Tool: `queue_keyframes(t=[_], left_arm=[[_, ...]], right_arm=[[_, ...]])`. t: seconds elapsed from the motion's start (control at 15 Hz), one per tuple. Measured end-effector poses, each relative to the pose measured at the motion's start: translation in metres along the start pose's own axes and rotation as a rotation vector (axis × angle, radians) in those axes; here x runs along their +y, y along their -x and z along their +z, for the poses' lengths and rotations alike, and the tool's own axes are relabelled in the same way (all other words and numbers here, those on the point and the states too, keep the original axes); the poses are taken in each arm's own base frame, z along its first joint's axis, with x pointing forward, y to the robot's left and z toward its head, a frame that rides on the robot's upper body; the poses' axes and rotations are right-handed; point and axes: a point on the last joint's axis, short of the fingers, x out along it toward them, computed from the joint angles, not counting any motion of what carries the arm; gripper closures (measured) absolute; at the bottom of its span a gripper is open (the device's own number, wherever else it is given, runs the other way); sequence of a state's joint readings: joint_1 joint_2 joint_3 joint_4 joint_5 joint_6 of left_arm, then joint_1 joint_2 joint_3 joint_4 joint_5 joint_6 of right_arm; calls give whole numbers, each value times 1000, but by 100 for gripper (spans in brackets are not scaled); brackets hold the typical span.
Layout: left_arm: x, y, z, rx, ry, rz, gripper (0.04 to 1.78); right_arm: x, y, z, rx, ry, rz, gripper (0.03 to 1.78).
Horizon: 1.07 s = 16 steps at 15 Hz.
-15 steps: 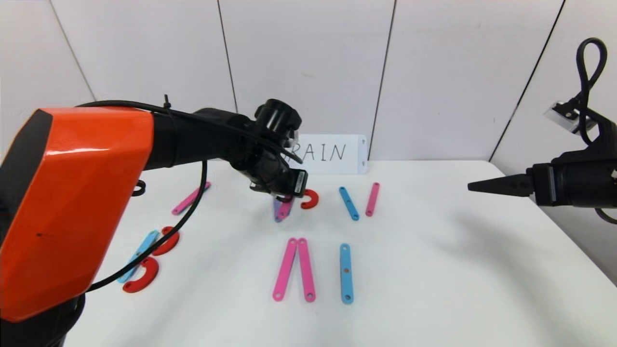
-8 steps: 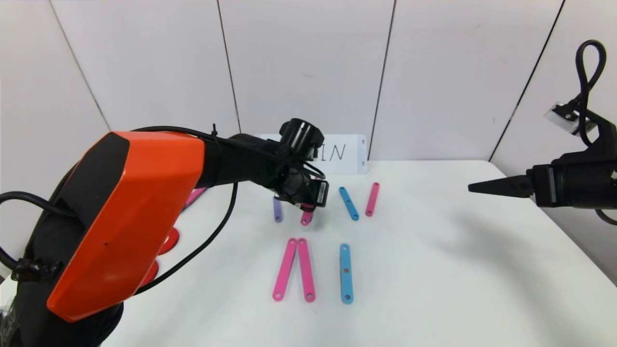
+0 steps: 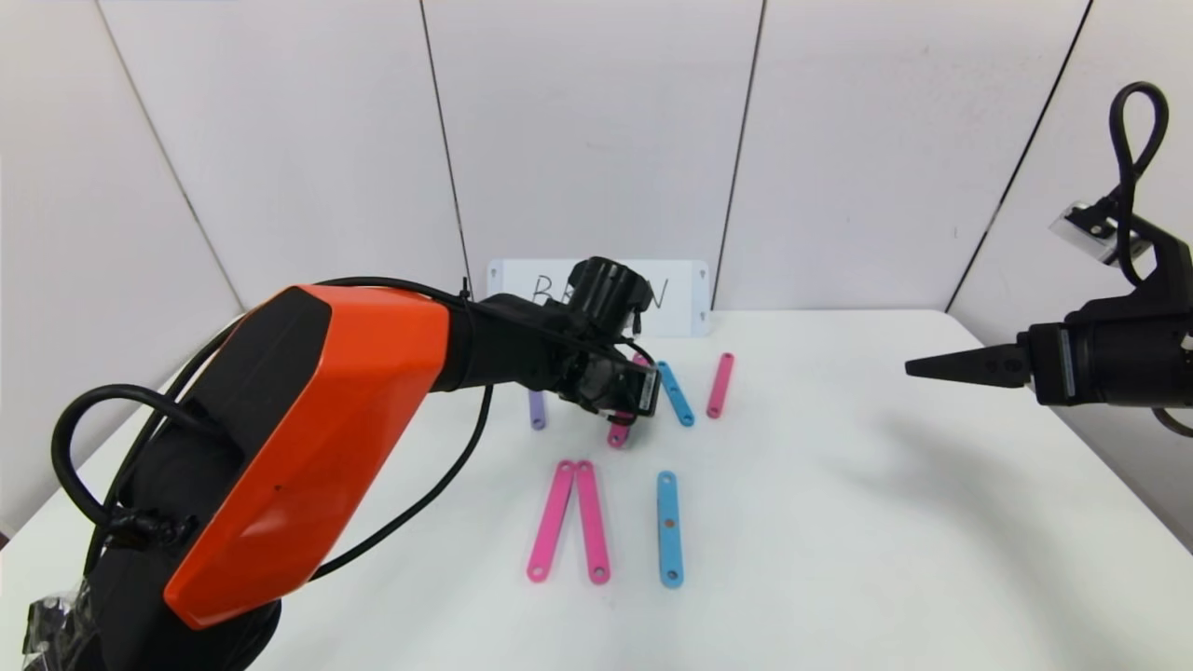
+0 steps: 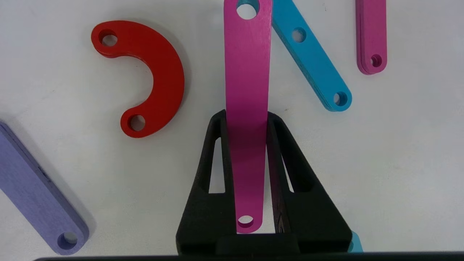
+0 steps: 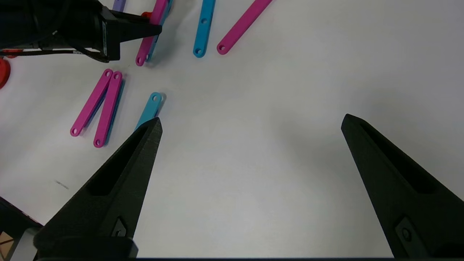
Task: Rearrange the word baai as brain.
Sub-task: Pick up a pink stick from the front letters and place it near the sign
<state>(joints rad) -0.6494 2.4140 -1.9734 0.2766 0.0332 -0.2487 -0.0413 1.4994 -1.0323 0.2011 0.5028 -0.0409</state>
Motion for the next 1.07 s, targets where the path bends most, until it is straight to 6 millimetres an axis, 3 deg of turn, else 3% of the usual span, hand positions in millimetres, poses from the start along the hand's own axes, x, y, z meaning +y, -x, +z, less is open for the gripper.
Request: queue_keyframes(t=[0.73,0.93,1.07], left_arm=[[0,-16,-8,-10,6,34,150],[0,-17,-9,-7,7,35,131],[0,-18,-9,-8,6,35,104]], right_arm=[[1,0,0,0,1,3,8],[1,0,-1,0,0,3,8],[1,1,-1,0,1,3,8]])
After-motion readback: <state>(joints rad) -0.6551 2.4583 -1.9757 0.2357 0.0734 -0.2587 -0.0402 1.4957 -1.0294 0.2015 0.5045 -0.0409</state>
